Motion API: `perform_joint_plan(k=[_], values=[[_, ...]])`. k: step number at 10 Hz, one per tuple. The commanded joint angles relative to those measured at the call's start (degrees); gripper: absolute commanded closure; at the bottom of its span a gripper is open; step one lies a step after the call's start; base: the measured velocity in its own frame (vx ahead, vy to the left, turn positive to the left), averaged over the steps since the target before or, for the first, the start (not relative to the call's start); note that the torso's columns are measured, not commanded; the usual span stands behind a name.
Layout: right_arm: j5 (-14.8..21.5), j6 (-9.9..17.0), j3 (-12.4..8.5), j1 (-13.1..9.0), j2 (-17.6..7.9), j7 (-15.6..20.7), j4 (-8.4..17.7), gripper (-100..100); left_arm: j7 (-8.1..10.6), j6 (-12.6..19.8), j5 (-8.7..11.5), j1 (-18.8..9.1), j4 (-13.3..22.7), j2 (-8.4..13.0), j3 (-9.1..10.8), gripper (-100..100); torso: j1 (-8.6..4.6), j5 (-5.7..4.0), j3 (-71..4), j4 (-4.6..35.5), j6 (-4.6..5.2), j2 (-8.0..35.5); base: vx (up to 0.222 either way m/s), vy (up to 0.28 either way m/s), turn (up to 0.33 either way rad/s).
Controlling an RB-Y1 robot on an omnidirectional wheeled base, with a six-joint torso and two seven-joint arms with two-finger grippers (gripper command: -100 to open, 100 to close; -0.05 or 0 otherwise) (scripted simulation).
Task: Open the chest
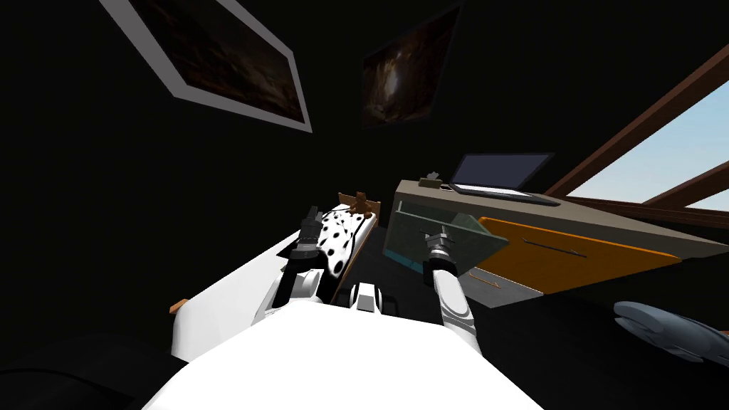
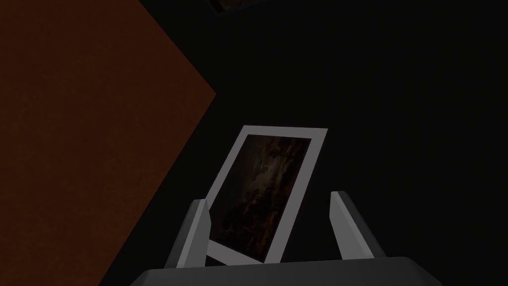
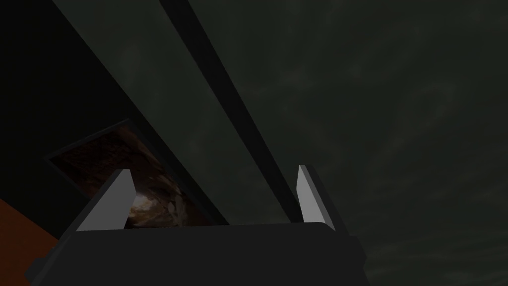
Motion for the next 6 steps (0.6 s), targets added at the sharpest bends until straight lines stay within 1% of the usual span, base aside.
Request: perform_joint_plan(k=[1,2,6], values=[[-0.4,-1.1,-0.3,-0.3,0.0,0.6,-0.1,-100,0.00,0.0,0.0,0.0,0.0,0.0,0.00,0,0.00,0.00,0.1,0.0,-0.05,0.1,-0.005,0.005,-0.017],[-0.4,-1.3,-0.3,-0.3,0.0,0.7,0.0,0,0.00,0.0,0.0,0.0,0.0,0.0,0.00,0,-0.03,-0.04,0.0,0.0,-0.09,0.0,0.000,0.000,0.000],[-0.4,-1.5,-0.1,-0.1,0.1,0.7,0.3,0,0.00,0.0,0.0,0.0,0.0,0.0,0.00,0,-0.04,-0.11,-0.1,-0.2,-0.13,-0.2,0.000,0.000,0.000]])
